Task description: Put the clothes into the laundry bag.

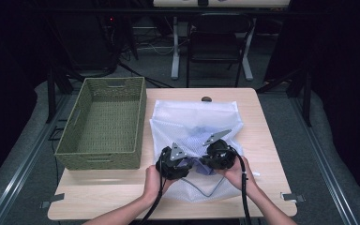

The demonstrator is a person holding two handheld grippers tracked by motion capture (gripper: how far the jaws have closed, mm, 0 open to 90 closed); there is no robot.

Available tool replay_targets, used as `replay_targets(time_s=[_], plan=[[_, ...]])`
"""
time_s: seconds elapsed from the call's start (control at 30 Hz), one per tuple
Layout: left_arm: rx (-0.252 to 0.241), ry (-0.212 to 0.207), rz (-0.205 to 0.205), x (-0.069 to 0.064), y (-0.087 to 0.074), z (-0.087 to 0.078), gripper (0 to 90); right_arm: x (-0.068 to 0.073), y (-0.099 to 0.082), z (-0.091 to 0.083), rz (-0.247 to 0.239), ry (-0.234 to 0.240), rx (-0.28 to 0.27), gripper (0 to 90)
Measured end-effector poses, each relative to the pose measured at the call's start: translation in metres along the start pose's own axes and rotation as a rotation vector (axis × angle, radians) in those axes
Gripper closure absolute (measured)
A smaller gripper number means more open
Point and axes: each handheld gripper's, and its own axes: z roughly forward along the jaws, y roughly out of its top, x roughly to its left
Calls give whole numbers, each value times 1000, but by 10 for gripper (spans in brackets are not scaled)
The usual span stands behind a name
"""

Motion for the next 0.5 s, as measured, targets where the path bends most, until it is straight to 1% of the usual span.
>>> replay_targets(time_s=[0.07, 0.1, 0.13, 0.17, 0.2, 0.27, 0.37, 0.4, 0.43, 0.5], plan=[[-19, 12, 6, 1, 1, -7, 540, 0, 0, -1, -3, 1, -3, 863], [-18, 18, 11, 2, 1, -10, 540, 0, 0, -1, 1, 2, -2, 863], [-27, 32, 13, 3, 0, -12, 539, 0, 0, -1, 1, 3, -1, 862], [-15, 28, 21, 4, -1, -14, 539, -1, 0, -1, 2, 4, -2, 861], [-14, 32, 19, 5, -1, -15, 538, -1, 0, -1, 2, 4, -2, 860], [2, 27, 12, 7, -4, -13, 538, -1, 0, -2, 2, 5, -2, 859], [37, 24, 29, 6, -5, -7, 534, 0, 1, -2, -5, 5, 1, 859], [35, 29, 25, 5, -5, -5, 531, 1, 1, -2, -7, 3, 1, 859], [46, 32, 38, 5, -5, -2, 530, 1, 1, -2, -8, 3, 1, 859], [51, 46, 39, 6, -5, 4, 530, 1, 1, -3, -4, 3, -1, 859]])
